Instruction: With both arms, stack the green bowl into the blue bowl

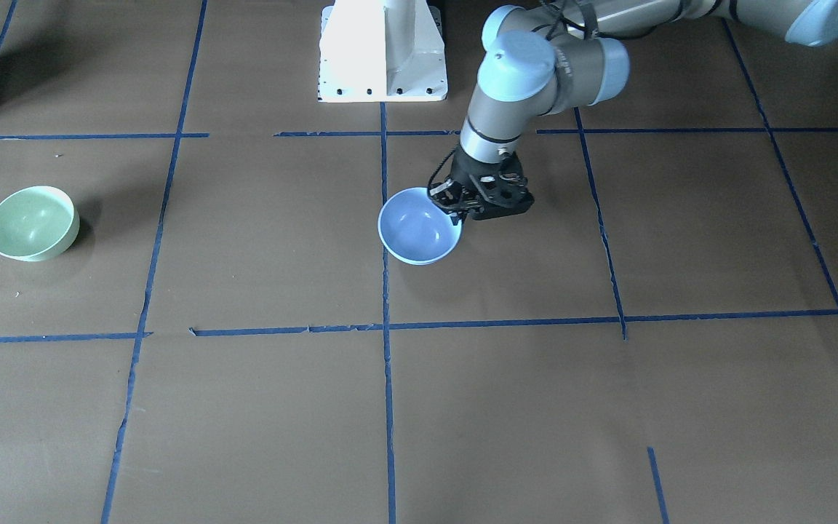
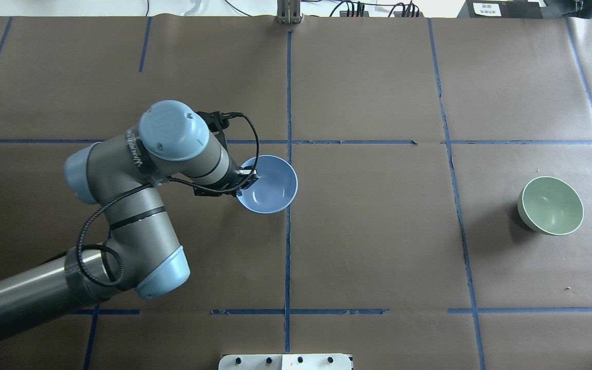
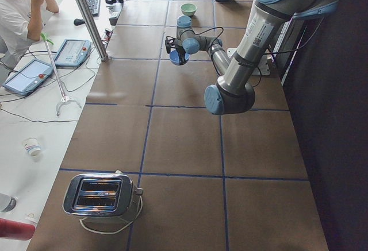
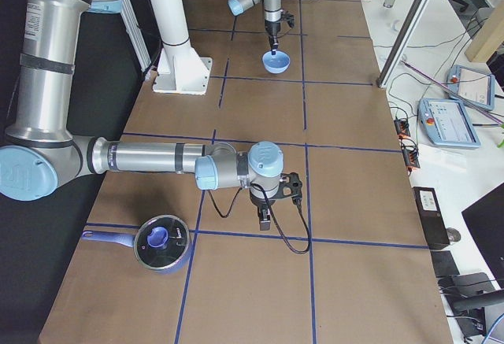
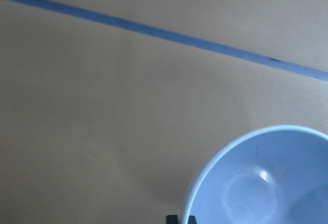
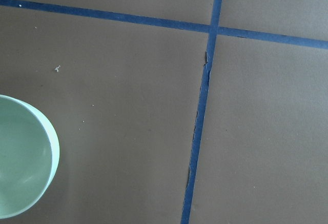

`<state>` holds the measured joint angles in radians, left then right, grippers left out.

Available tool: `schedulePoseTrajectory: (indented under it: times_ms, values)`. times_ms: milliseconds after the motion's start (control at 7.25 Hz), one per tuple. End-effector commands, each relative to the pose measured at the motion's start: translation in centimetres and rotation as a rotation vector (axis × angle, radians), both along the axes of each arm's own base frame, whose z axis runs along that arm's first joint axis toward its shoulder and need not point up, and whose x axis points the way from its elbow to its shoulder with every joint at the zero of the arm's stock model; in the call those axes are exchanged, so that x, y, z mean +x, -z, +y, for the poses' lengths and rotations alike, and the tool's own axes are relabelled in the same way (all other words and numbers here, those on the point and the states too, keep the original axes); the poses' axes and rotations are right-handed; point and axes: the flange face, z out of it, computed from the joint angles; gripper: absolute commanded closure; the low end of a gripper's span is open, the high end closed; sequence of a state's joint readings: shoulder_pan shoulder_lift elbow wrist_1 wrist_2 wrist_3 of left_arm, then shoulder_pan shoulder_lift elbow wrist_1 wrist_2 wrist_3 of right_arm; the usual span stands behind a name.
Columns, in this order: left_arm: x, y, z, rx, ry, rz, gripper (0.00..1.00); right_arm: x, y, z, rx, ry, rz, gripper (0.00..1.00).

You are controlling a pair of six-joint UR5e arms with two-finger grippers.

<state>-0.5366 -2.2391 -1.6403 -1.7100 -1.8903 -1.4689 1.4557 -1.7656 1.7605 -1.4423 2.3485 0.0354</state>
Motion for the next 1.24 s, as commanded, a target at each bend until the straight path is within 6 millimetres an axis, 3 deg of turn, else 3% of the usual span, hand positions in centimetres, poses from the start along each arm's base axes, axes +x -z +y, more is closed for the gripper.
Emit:
schedulePoseTrajectory:
  times_ms: [0,138,276,414,552,690,828,966,1103]
  values:
    - [3.0,0.9,0.8,-0.002,-0.011,-0.013,0.99,0.0,0.0,0.0,-0.001,0.0,-0.001,0.0]
    - [3.4,0.7,1.0,-0.005,-0.017,-0.018,0.96,0.0,-0.1,0.0,-0.002,0.0,-0.001,0.0]
    - [3.5,0.7,1.2,-0.004,-0.021,-0.019,0.84,0.0,0.0,0.0,-0.002,-0.001,-0.001,0.0]
    - [3.5,0.7,1.2,0.007,-0.029,-0.02,0.1,-0.1,0.4,-0.3,0.004,-0.002,-0.005,0.0]
    - [2.8,0.9,1.1,0.049,-0.057,-0.026,0.0,-0.2,1.7,-1.8,0.03,-0.009,-0.008,0.0]
    - [0.9,-0.4,-0.2,0.097,-0.082,-0.043,0.0,-0.3,2.4,-2.1,0.038,-0.013,-0.014,0.0]
    - [-4.3,-3.8,-2.1,0.135,-0.162,-0.05,0.0,-0.4,2.6,-2.3,0.031,-0.026,-0.013,0.0]
    - [-10.9,-7.0,-4.7,0.147,-0.221,-0.047,0.0,-1.2,4.0,-3.2,0.026,-0.042,-0.018,0.0]
    - [-16.9,-10.0,-6.5,0.21,-0.248,-0.082,0.0,-3.5,5.8,-3.9,0.003,-0.054,-0.027,0.0]
